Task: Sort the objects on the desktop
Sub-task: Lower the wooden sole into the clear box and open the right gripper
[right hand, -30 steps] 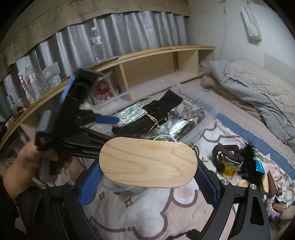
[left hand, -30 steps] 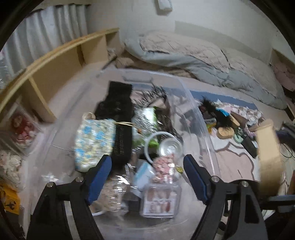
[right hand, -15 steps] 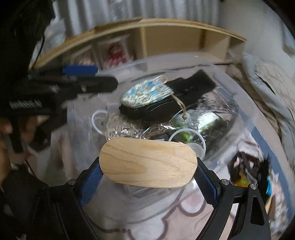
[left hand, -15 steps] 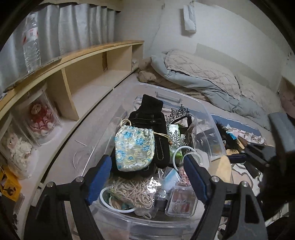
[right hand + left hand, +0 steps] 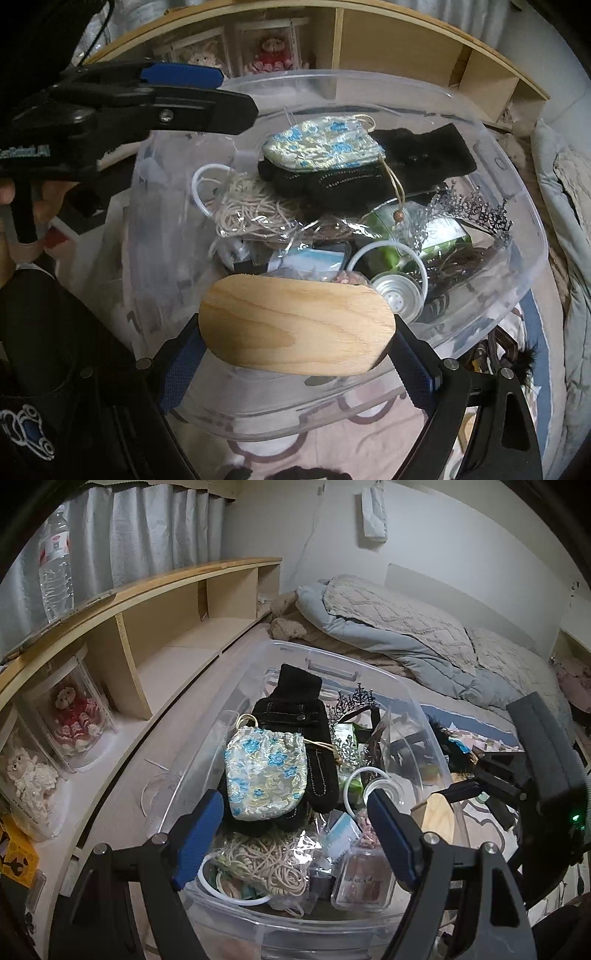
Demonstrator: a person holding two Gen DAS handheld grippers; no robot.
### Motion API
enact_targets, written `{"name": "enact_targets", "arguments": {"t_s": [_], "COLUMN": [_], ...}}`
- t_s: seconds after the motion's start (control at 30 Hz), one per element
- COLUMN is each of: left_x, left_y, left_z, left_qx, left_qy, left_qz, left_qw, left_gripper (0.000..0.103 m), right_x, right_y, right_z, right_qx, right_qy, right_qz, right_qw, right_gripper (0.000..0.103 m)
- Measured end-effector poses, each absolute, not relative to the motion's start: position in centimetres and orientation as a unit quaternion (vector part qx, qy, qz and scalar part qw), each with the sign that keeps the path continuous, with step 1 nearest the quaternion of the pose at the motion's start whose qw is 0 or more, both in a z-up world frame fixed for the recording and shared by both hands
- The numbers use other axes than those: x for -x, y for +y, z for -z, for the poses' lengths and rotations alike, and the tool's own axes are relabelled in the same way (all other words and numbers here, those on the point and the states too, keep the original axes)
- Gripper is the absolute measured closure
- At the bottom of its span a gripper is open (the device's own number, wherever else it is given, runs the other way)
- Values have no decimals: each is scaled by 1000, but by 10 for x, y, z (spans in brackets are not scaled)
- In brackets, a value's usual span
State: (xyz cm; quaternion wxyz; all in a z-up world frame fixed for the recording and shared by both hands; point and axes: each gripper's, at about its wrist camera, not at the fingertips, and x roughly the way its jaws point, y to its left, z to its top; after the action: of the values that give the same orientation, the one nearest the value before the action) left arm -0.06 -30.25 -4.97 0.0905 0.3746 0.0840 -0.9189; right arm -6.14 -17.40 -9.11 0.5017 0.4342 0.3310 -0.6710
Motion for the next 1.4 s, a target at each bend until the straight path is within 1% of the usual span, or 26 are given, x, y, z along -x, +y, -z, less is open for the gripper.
{"name": "enact_targets", "arguments": {"t_s": [0.13,0.4,0.5,0.53,0.6,0.63,0.97,1.03,1.07,1.1,1.23,1.3,1.4], "left_x": [1,2,2,2,2,2,1,0,0,0,0,0,0], "left_y": [-299,-296,-297,-297,-299,-300,-300,-301,-302,-303,-303,-304,-303], "left_z": [49,52,53,53,53,53,53,54,54,54,54,55,55], "left_qx": [-375,-384,-385,-386,-386,-386,-386,-385,-384,-383,-383,-384,-384], "left_qy": [81,80,84,85,91,92,91,94,102,105,103,104,91], "left_qz": [919,916,915,915,914,914,914,915,915,915,915,914,915], "left_qw": [87,85,86,85,85,85,85,79,74,73,76,78,90], "left_gripper": [23,23,22,22,18,18,18,15,9,6,5,1,0], "right_x": [62,60,60,61,61,61,59,60,61,62,64,65,67], "right_y": [-176,-178,-177,-176,-176,-175,-172,-170,-169,-168,-162,-159,-156], "right_z": [96,99,98,98,97,96,92,89,89,88,87,85,83], "right_qx": [-437,-429,-424,-423,-421,-421,-393,-378,-373,-370,-358,-349,-345], "right_qy": [349,358,358,357,353,352,331,314,307,301,270,259,241], "right_qz": [668,676,683,685,688,689,713,730,738,743,766,777,786], "right_qw": [491,480,475,473,473,474,477,474,472,469,461,455,453], "right_gripper": [10,9,6,3,2,0,0,0,0,0,0,0,0]}}
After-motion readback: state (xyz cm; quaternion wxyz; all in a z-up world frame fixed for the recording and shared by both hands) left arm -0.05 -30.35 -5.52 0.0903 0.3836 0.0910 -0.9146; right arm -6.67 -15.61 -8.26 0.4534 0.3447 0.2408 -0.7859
